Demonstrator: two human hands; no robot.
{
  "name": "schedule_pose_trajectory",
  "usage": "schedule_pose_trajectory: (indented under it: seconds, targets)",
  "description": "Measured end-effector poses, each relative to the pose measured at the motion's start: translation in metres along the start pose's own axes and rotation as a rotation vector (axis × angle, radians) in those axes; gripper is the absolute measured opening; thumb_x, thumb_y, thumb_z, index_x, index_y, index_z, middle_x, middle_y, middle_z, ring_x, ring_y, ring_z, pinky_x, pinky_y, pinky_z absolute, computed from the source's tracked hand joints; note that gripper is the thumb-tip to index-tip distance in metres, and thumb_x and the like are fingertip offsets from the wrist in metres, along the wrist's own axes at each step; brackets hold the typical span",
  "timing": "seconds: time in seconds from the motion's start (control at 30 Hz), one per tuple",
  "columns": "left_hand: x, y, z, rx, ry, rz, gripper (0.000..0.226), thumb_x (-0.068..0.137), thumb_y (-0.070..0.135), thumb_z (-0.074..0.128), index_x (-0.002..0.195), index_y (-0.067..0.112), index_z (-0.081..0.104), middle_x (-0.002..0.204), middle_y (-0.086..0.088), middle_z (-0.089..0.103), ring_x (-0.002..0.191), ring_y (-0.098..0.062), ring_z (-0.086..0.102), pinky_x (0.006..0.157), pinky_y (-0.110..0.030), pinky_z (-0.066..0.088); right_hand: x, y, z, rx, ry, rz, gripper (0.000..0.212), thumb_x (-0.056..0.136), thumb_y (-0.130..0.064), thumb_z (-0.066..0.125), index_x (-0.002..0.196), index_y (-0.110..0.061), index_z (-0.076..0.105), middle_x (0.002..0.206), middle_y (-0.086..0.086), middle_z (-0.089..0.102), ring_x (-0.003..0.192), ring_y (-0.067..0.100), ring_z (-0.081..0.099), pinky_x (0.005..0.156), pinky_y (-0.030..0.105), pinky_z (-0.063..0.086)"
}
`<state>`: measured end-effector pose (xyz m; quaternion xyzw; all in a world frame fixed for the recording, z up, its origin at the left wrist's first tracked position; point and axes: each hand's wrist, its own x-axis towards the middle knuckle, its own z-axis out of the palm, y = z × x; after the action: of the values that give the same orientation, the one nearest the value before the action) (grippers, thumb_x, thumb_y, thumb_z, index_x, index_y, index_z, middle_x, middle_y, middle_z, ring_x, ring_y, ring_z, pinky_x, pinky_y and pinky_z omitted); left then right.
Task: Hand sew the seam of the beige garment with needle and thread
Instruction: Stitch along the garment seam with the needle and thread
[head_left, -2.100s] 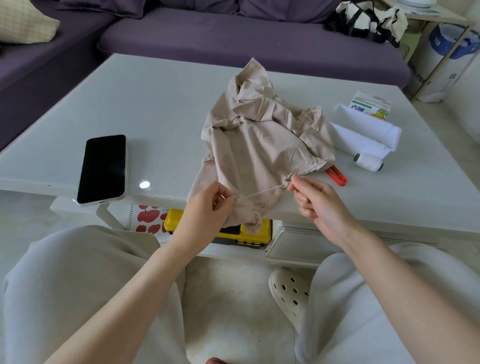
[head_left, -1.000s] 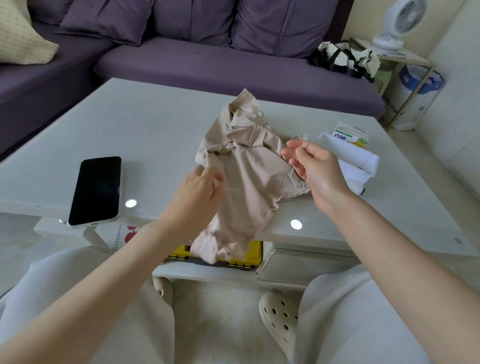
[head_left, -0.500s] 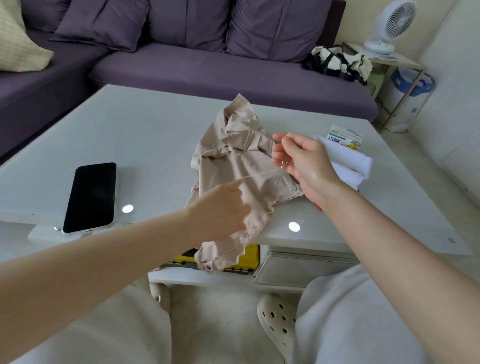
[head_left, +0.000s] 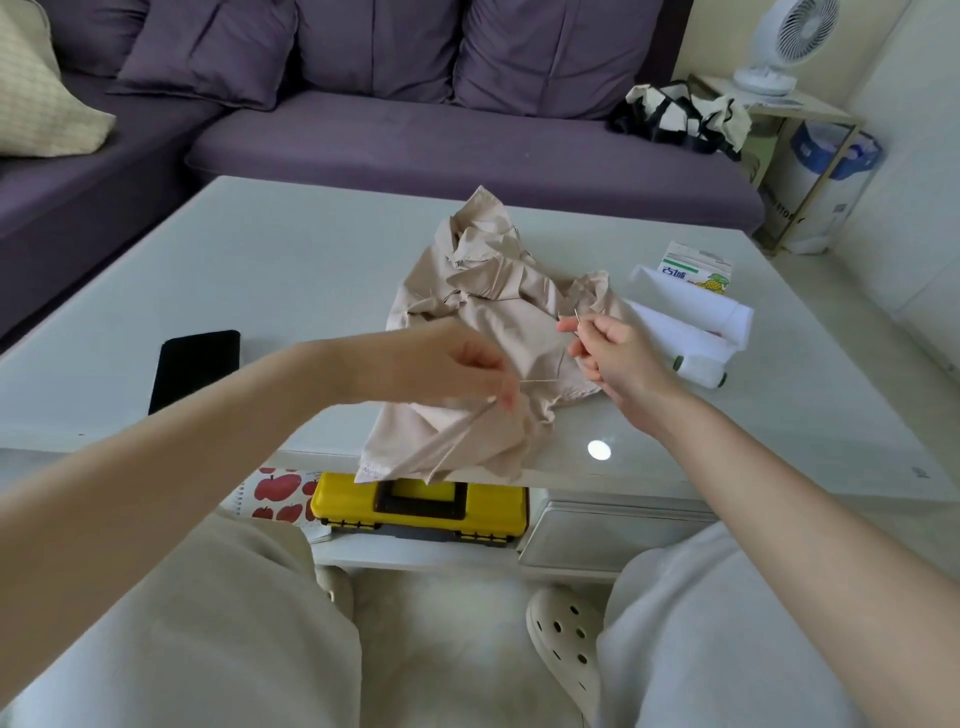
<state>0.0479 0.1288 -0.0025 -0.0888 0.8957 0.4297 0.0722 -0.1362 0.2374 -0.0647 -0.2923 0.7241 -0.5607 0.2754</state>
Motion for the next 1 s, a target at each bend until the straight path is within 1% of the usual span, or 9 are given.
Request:
schedule_pose_trajectory:
  seconds: [0.07,0.13,0.17,0.33,0.47,0.53,0.6,0.77,1.0]
  targets:
    - [0.001,-0.011,-0.006,-0.134,0.145,-0.001,0.028,0.096,0.026,0.051,0.073,0.028,0.068,0.063,0.005,0.042,0.062,-0.014,0.035,0.061,-0.029,0.030,0.002,-0.002,-0.001,-0.065,-0.012,-0.028,0.032,0.102,-0.008,0.034,0.090,-0.020,0.061,0.085,0.003,0.052,0.056,0.002,0.038,0.054,0.015,0.032]
    - [0.002,-0.018,-0.006,-0.241,0.252,0.010,0.027,0.097,0.024,0.048,0.083,0.007,0.063,0.068,0.001,0.043,0.066,-0.014,0.037,0.063,-0.023,0.032,0.001,-0.007,0.001,-0.074,-0.041,-0.080,0.032,0.101,-0.002,0.032,0.100,-0.017,0.061,0.085,-0.001,0.057,0.062,0.000,0.044,0.059,0.012,0.037]
    - [0.003,-0.020,-0.003,-0.266,0.278,0.027,0.028,0.098,0.023,0.047,0.079,0.006,0.060,0.067,0.001,0.042,0.065,-0.012,0.036,0.062,-0.020,0.032,0.000,-0.011,0.003,-0.036,-0.060,-0.110,0.032,0.100,0.000,0.033,0.101,-0.017,0.060,0.084,-0.003,0.059,0.063,-0.002,0.047,0.061,0.010,0.039]
    - [0.011,-0.033,0.008,-0.392,0.330,0.086,0.032,0.090,0.025,0.048,0.062,0.013,0.043,0.062,0.005,0.035,0.059,-0.009,0.031,0.058,-0.015,0.030,-0.006,-0.016,0.020,0.146,-0.136,-0.162,0.023,0.100,-0.004,0.041,0.091,-0.016,0.058,0.078,-0.006,0.067,0.063,0.002,0.056,0.067,0.016,0.048]
    - [0.014,-0.035,0.012,-0.386,0.374,0.091,0.030,0.089,0.029,0.052,0.059,0.023,0.053,0.061,0.005,0.034,0.057,-0.010,0.030,0.055,-0.016,0.028,-0.009,-0.011,0.029,0.163,-0.167,-0.172,0.021,0.101,-0.010,0.042,0.089,-0.018,0.057,0.074,-0.005,0.064,0.061,0.004,0.056,0.063,0.019,0.048]
    - [0.014,-0.036,0.014,-0.333,0.400,0.089,0.028,0.093,0.027,0.056,0.065,0.024,0.061,0.060,0.004,0.036,0.056,-0.010,0.030,0.053,-0.017,0.026,-0.009,-0.008,0.031,0.110,-0.164,-0.194,0.021,0.101,-0.013,0.041,0.089,-0.020,0.057,0.067,-0.006,0.057,0.052,0.003,0.045,0.053,0.016,0.038]
    - [0.015,-0.036,0.016,-0.350,0.422,0.083,0.024,0.092,0.025,0.055,0.073,0.013,0.063,0.061,-0.001,0.039,0.057,-0.010,0.034,0.054,-0.017,0.030,-0.008,-0.002,0.029,0.058,-0.163,-0.220,0.024,0.102,-0.011,0.038,0.090,-0.021,0.057,0.065,-0.007,0.052,0.051,0.005,0.039,0.051,0.017,0.033]
    - [0.020,-0.044,0.017,-0.493,0.522,-0.003,0.024,0.094,0.026,0.053,0.079,0.011,0.063,0.052,0.006,0.033,0.049,-0.009,0.030,0.054,-0.029,0.029,-0.013,0.009,0.026,0.112,-0.203,-0.200,0.026,0.100,-0.002,0.037,0.095,-0.018,0.057,0.074,-0.009,0.062,0.063,0.005,0.047,0.059,0.014,0.040]
    - [0.025,-0.049,0.015,-0.541,0.581,-0.079,0.023,0.098,0.020,0.047,0.081,0.011,0.060,0.050,0.008,0.029,0.044,-0.006,0.022,0.042,-0.016,0.021,-0.022,0.009,0.038,0.074,-0.341,-0.197,0.021,0.097,0.000,0.044,0.091,-0.015,0.059,0.074,-0.006,0.065,0.060,0.006,0.052,0.058,0.014,0.044]
